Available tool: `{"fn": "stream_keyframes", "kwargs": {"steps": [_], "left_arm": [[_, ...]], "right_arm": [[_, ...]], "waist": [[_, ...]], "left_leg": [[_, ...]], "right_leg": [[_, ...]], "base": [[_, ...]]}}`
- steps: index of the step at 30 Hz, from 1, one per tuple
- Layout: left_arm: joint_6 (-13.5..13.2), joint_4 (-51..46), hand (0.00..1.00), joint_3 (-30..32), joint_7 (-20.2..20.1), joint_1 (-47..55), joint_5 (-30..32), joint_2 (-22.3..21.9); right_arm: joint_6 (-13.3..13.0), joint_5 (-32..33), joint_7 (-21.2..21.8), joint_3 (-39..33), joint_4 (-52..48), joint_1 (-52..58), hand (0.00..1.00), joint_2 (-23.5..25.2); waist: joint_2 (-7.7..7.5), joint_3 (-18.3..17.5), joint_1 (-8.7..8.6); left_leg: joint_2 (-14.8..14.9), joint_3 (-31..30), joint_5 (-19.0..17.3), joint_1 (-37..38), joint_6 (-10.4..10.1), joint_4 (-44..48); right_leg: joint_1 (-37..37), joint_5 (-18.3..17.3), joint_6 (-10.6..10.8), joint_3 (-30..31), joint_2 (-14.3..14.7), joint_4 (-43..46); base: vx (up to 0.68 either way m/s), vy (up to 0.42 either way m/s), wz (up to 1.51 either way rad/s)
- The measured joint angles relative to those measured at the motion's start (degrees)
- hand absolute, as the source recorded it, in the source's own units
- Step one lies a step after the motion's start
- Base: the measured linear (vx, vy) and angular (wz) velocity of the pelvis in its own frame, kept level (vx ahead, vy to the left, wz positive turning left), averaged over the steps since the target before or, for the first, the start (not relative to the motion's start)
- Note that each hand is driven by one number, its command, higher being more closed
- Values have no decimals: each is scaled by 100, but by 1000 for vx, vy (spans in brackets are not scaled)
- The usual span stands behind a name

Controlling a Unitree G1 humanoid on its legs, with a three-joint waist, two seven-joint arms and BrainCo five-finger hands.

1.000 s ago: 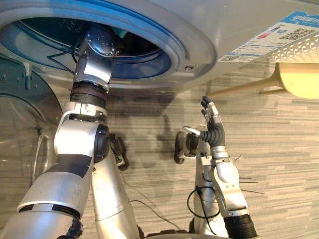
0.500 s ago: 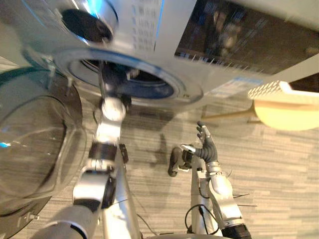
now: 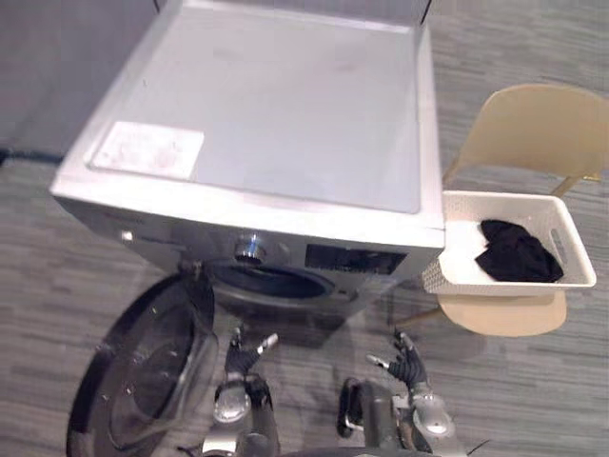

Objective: Pick up the laundry basket with both hands and put the clothes into the washing machine.

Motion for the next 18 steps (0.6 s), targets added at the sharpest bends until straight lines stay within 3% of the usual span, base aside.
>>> {"fn": "stream_keyframes", "kwargs": {"steps": [3, 5, 10, 16, 17, 18], "left_arm": [[12, 831, 0, 10, -290, -137, 7, 187], [14, 979, 0, 34, -318, -168, 63, 337], [10, 1230, 0, 42, -434, -195, 325, 659], [12, 1360, 0, -92, -449, -270, 572, 657], [9, 1368, 0, -207, -446, -318, 573, 637], [11, 1373, 0, -240, -448, -363, 573, 607]], "right_arm": [[123, 196, 1, -231, 1020, -402, 0, -284], [127, 283, 4, -407, 1272, -516, 0, -370], [120, 491, 36, -668, 1636, -573, 0, -542], [123, 664, 36, -697, 1891, -815, 0, -544], [127, 707, 13, -692, 1891, -963, 0, -540], [128, 718, 4, -696, 1887, -986, 0, -529]], "waist": [[177, -180, -32], [216, -204, -50], [236, -407, -152], [241, -389, -199], [253, -347, -266], [274, -292, -303]], "left_leg": [[-226, 351, 686, 882, 49, -1498], [-282, 461, 837, 1230, 46, -1901], [-393, 758, 852, 1788, 45, -2187], [-398, 1709, 837, 2069, 43, -2203], [-347, 2068, 749, 2070, 56, -2198], [-303, 2401, 714, 2083, 33, -2192]], "right_leg": [[685, 765, 67, 118, 110, -1426], [983, 976, 94, 214, 150, -1858], [1510, 1272, 163, 457, 223, -2460], [1206, 1724, 138, 1483, 384, -2695], [1002, 1781, 2, 1410, 435, -2788], [885, 1654, -248, 709, 305, -2761]], "base": [[111, 71, -34], [64, 67, -25], [41, 68, -32], [-85, 20, -96], [-174, -31, -129], [-176, -26, -141]]}}
